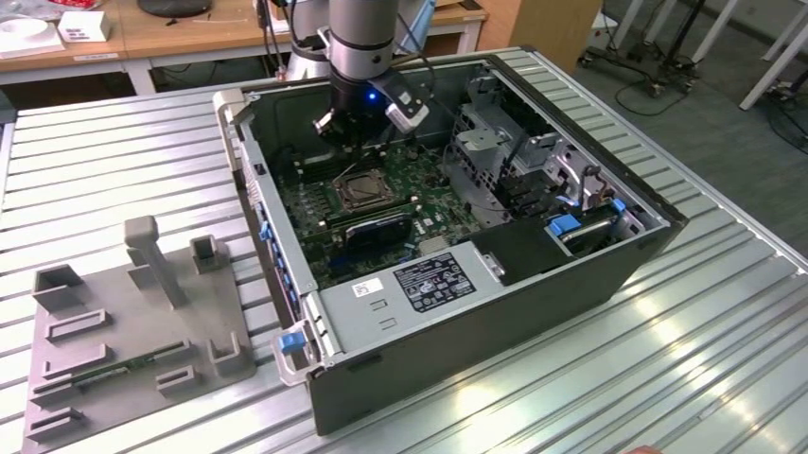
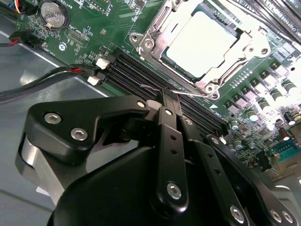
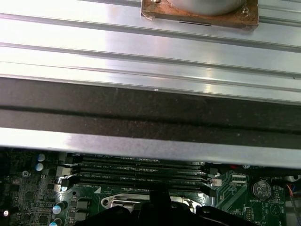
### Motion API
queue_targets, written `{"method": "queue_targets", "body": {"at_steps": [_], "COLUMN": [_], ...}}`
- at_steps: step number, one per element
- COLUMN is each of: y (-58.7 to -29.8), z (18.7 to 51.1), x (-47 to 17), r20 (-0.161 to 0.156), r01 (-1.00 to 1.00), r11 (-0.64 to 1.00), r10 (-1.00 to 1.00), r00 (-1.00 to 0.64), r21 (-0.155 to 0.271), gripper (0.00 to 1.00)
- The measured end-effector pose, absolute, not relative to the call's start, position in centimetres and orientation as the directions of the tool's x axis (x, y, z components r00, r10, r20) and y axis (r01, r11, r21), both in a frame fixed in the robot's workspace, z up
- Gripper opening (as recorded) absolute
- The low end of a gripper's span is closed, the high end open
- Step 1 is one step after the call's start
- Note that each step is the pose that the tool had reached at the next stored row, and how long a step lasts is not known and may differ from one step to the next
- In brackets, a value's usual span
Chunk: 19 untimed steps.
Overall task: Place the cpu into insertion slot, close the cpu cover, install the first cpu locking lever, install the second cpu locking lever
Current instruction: 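Install the first cpu locking lever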
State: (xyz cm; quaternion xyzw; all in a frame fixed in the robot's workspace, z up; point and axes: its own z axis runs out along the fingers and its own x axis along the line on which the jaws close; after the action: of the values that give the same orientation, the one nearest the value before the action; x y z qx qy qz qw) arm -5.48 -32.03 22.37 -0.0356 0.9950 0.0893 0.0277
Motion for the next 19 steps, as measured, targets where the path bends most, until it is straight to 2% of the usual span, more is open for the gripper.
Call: {"method": "queue_targets", "body": {"at_steps": [19], "y": [-32.03], "z": [22.38], "x": [-6.45], "r20": [-0.061], "r01": [-0.076], "r11": [0.982], "r10": [-0.066], "r00": [-0.996], "r21": [0.172], "gripper": [0.11]}}
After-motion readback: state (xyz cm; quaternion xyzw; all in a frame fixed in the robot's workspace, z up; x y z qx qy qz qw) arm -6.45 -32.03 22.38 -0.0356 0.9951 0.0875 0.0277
